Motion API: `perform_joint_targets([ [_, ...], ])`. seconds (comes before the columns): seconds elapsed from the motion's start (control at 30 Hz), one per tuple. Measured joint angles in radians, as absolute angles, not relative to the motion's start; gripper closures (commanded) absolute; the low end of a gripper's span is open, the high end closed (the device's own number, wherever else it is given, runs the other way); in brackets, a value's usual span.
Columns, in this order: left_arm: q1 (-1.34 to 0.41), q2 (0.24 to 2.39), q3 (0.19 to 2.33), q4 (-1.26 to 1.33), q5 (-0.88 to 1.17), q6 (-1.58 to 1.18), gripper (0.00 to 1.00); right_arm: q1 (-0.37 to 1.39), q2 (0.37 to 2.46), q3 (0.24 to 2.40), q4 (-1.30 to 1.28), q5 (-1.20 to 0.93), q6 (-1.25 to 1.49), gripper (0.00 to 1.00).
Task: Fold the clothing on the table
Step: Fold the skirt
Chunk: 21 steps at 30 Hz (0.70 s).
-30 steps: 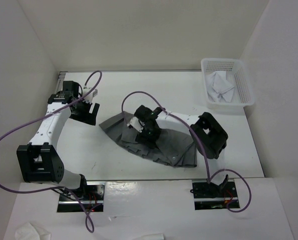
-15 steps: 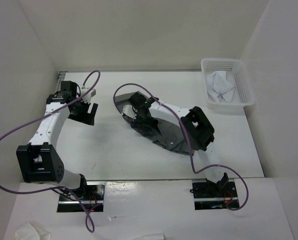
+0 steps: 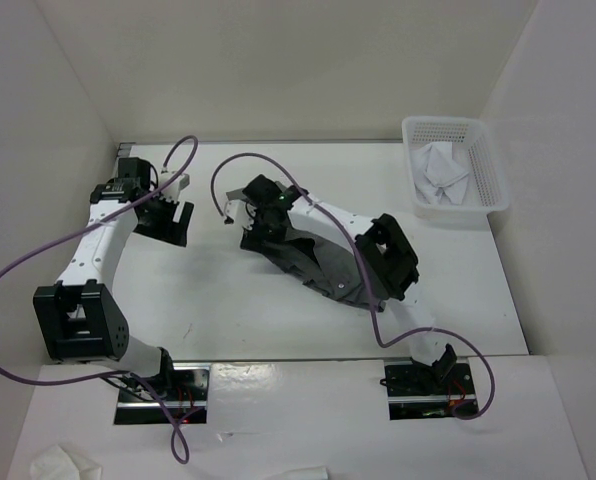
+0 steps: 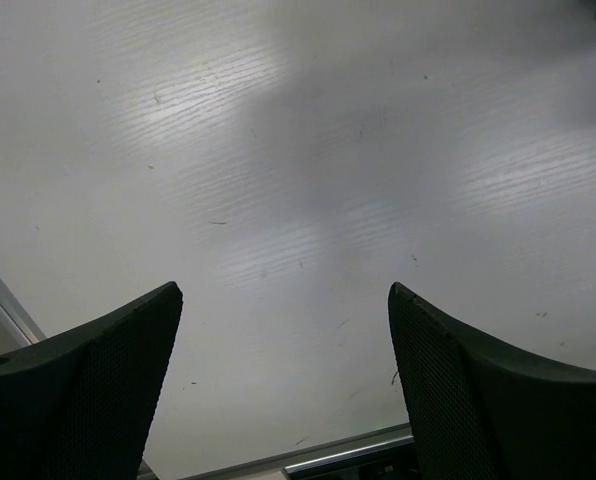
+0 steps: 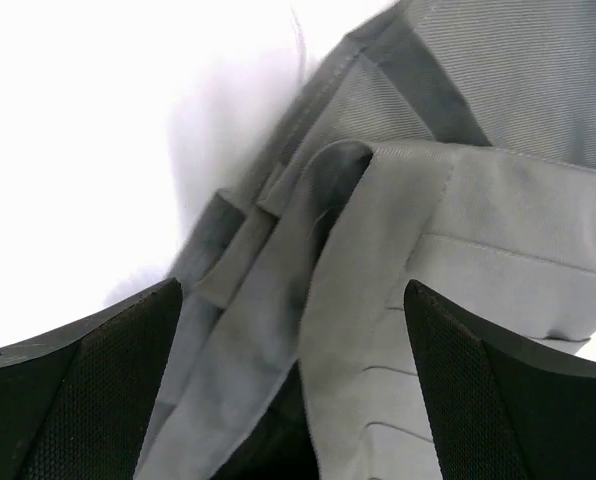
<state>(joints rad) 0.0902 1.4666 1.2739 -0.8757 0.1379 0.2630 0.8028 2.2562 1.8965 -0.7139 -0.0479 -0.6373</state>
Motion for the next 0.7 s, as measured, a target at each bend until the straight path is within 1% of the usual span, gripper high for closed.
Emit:
perform_joint_targets([
  [0.1,0.090,1.473,1.290,-0.880,0.160,0.262,0.09,0.781,2.220,1.897,-0.749,-0.097,-0.601,0.05],
  [0.13,0.090,1.480,1.301,-0.884,0.171,0.262,0.07,0.765,2.193,1.895,-0.765,-0.110,-0.590,0.03],
  [0.23,0.090,1.513,1.337,-0.887,0.216,0.260,0.07,0.693,2.067,1.866,-0.793,-0.131,-0.562,0.03],
  [0.37,0.087,1.571,1.390,-0.888,0.264,0.258,0.05,0.590,1.824,1.735,-0.796,-0.126,-0.538,0.03],
  [0.47,0.078,1.598,1.419,-0.888,0.279,0.258,0.03,0.565,1.676,1.601,-0.807,-0.111,-0.528,0.03],
  [0.57,0.065,1.618,1.445,-0.888,0.292,0.256,0.02,0.565,1.611,1.465,-0.814,-0.105,-0.516,0.03],
  [0.7,0.053,1.641,1.468,-0.887,0.294,0.256,0.02,0.558,1.612,1.322,-0.822,-0.088,-0.505,0.03],
])
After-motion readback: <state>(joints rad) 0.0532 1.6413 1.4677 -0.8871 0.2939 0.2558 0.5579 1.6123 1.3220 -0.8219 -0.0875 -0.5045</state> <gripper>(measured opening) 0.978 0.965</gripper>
